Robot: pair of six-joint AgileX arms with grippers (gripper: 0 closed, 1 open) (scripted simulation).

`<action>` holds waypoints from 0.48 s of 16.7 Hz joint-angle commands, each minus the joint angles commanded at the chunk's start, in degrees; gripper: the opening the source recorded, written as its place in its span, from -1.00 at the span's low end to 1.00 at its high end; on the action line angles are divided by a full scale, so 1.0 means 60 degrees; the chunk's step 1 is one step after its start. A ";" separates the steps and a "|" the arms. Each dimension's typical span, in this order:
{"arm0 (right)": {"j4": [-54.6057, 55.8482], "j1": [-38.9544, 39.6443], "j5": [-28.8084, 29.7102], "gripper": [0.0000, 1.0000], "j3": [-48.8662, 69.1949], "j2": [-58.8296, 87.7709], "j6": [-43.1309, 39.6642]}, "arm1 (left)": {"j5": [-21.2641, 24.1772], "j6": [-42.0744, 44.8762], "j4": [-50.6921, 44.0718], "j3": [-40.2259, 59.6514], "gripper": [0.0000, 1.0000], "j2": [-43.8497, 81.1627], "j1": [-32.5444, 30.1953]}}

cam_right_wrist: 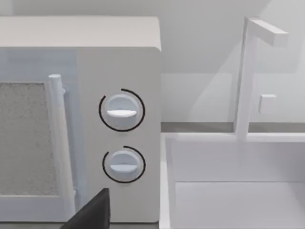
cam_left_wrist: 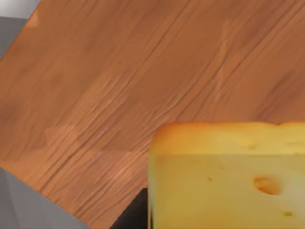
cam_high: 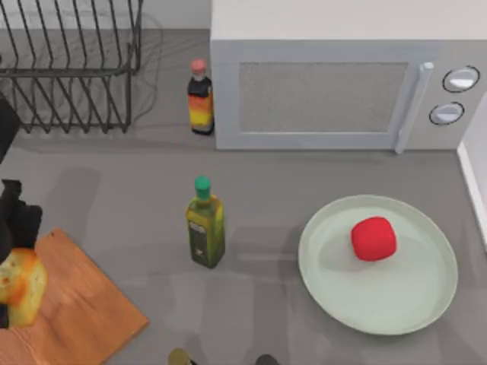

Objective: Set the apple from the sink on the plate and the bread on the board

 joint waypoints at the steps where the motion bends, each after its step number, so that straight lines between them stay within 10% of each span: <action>1: 0.0000 0.0000 0.0000 1.00 0.0000 0.0000 0.0000 | 0.0038 -0.0264 0.0073 -0.0126 -1.00 -0.0113 0.0026; 8: 0.0000 0.0000 0.0000 1.00 0.0000 0.0000 0.0000 | 0.0060 -0.0470 0.0126 -0.0218 -1.00 -0.0176 0.0008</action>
